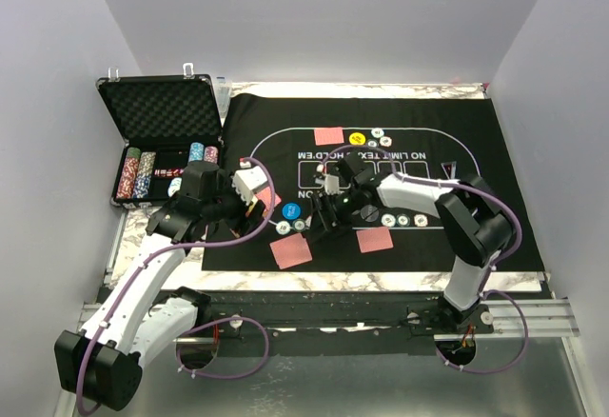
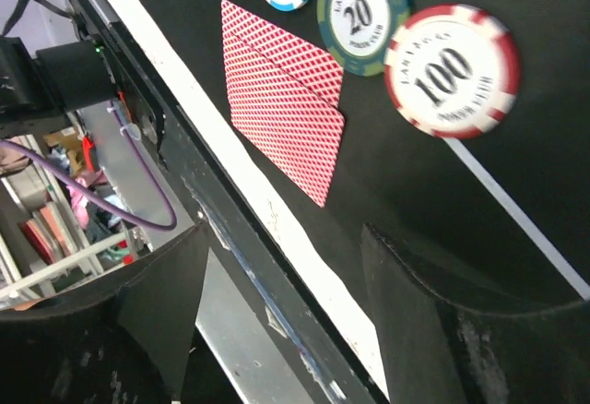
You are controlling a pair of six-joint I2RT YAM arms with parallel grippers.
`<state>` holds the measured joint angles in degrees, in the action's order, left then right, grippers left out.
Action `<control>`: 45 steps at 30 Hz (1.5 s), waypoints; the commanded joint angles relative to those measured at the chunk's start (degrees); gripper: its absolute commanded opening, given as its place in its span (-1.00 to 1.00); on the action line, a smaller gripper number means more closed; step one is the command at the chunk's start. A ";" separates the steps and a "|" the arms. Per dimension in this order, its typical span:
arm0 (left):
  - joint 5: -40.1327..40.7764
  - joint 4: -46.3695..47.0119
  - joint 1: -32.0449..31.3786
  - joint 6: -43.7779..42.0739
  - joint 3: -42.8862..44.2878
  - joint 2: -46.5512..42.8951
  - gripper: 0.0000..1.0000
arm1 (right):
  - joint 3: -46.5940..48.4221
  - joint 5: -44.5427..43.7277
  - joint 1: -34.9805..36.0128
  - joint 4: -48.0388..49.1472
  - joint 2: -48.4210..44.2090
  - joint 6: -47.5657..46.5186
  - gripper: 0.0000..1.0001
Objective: Distribute texas hold em gaming equipment
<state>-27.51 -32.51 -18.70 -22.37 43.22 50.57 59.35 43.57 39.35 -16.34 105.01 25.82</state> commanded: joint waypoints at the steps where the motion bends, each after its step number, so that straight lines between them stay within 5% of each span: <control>1: -3.90 0.73 0.26 -3.48 0.18 -0.08 -1.00 | 3.40 1.03 -4.45 -9.23 -5.46 -7.72 0.47; 5: -4.30 -0.83 -1.98 -7.56 0.37 0.79 -1.00 | 9.22 4.00 -4.99 -7.67 -9.00 -9.16 0.69; 9: -2.81 -1.42 -6.06 -10.48 0.16 1.61 -1.00 | 12.28 9.07 -4.92 0.14 -9.03 0.19 0.81; 19: -1.94 -0.86 -10.51 -10.41 3.40 4.76 -1.00 | 10.33 10.17 -2.17 6.35 -6.15 5.70 0.85; 24: -1.97 -0.36 -11.27 -9.73 3.92 4.98 -1.00 | 10.06 10.59 -0.53 8.34 -4.82 6.46 0.65; 29: -1.83 -0.18 -11.45 -9.29 4.12 4.83 -1.00 | 10.63 10.35 -0.51 7.00 -3.98 5.38 0.05; 33: -1.55 -0.06 -11.45 -9.12 3.64 4.30 -1.00 | 10.21 8.40 -0.67 3.80 -4.51 2.99 -0.18; 45: -0.82 0.10 -11.45 -9.06 2.55 3.31 -1.00 | 8.66 9.13 -2.61 0.02 -8.51 -0.38 -0.25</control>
<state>-27.94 -34.92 -30.02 -31.33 45.30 55.64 68.69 52.82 37.15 -13.37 98.65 28.34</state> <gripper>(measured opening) 0.668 0.363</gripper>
